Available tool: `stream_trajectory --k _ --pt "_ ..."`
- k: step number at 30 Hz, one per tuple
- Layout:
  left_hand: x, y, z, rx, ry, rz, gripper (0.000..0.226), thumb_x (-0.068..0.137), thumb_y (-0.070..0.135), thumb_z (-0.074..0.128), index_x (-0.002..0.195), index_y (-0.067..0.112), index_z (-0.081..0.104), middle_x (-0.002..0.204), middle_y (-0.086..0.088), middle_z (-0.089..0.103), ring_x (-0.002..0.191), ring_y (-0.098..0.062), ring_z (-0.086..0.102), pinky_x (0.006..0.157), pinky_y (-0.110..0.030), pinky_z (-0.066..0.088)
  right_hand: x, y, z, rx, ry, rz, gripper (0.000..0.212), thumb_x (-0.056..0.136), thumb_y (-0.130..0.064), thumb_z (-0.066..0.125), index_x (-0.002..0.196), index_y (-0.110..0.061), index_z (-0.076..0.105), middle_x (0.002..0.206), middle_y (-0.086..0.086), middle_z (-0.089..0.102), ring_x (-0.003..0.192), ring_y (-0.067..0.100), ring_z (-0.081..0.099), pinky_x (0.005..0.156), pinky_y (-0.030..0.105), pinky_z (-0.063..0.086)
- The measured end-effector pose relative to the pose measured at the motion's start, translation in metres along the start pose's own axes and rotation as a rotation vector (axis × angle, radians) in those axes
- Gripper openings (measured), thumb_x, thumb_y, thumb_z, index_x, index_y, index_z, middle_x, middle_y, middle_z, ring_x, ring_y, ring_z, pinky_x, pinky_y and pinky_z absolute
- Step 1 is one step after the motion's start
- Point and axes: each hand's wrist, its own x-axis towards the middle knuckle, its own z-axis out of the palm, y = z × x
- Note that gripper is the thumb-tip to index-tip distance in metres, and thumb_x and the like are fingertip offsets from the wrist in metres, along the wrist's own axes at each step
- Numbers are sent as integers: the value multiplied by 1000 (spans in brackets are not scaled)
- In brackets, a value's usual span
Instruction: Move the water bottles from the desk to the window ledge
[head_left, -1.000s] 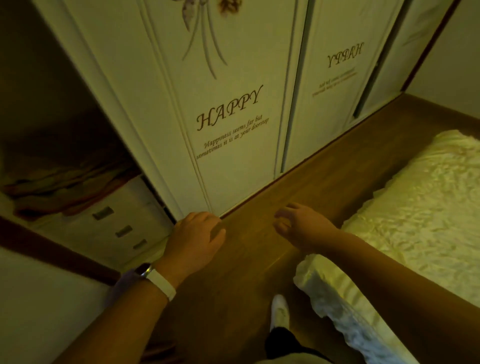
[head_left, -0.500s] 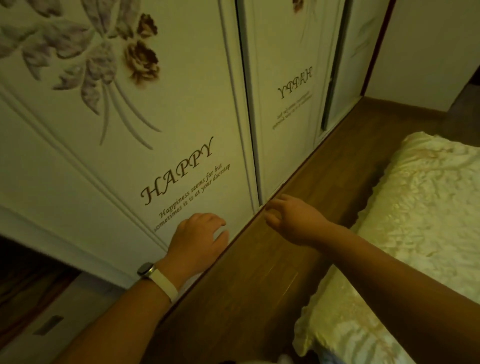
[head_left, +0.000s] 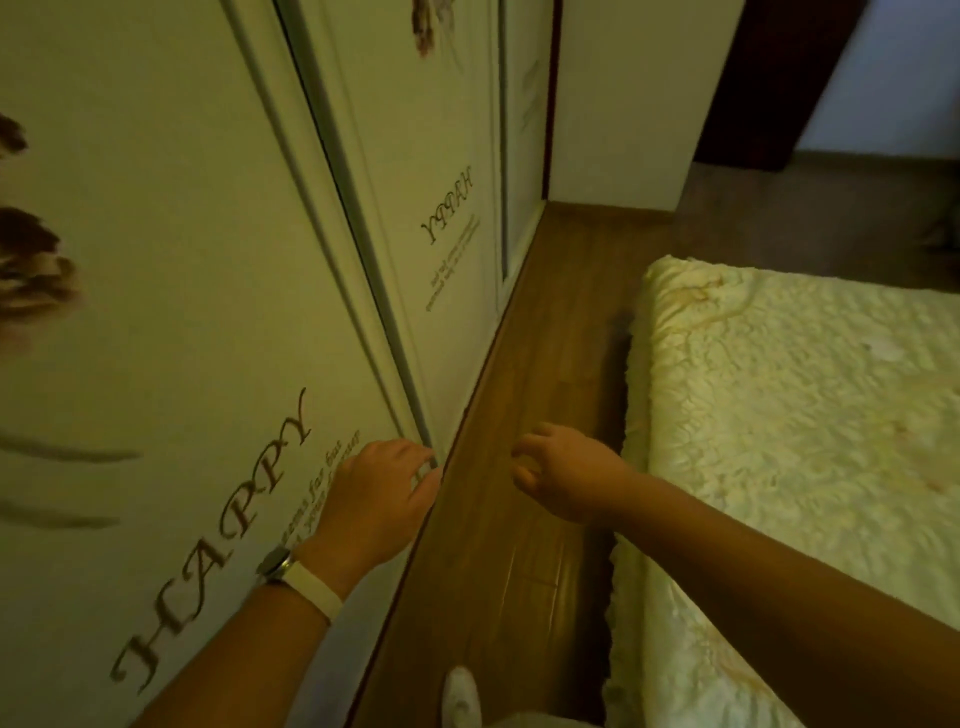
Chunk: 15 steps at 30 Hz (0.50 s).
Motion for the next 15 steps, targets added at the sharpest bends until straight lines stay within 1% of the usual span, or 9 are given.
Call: stream_trajectory --k 2,4,6,8,11,13,15 --pt "30 -15 -3 -11 -12 40 74 82 62 20 120 20 67 125 0 66 116 -23 57 97 -38 44 15 -7 -10 -34 12 41 39 101 -42 41 131 -22 54 126 1 52 110 19 53 82 29 43" --pt "57 -22 -5 -21 -23 94 75 81 63 20 120 21 67 124 0 66 116 -23 57 96 -37 45 28 -8 -18 -23 63 103 40 101 -43 42 132 -22 54 127 1 52 111 20 53 82 30 43" --pt "82 -23 -9 -16 -38 142 69 84 62 23 120 21 66 124 1 65 116 -23 57 96 -36 44 39 -2 -23 -18 107 147 41 99 -45 42 133 -24 52 128 2 51 111 22 55 82 30 44" --pt "106 -23 -11 -14 -61 171 62 87 58 28 123 22 64 127 1 63 119 -22 54 99 -37 43 48 5 -25 -50 108 195 42 99 -47 42 133 -26 51 127 1 51 110 22 55 83 33 47" --pt "142 -19 -9 -7 -106 241 65 86 60 25 127 23 61 130 3 61 121 -20 52 102 -38 42 59 20 -30 -86 148 246 38 97 -46 41 125 -25 55 119 1 54 101 21 55 85 40 50" --pt "167 -15 -3 18 -123 292 61 88 57 28 128 24 60 131 3 61 122 -20 53 102 -37 42 66 33 -37 -61 198 277 35 97 -45 42 117 -22 58 112 1 54 94 20 54 85 41 51" --pt "190 -7 1 43 -140 340 56 89 52 31 128 24 60 132 3 61 121 -20 53 101 -37 42 74 49 -44 -46 200 310 33 97 -44 42 115 -22 58 111 0 54 95 20 55 84 40 51"
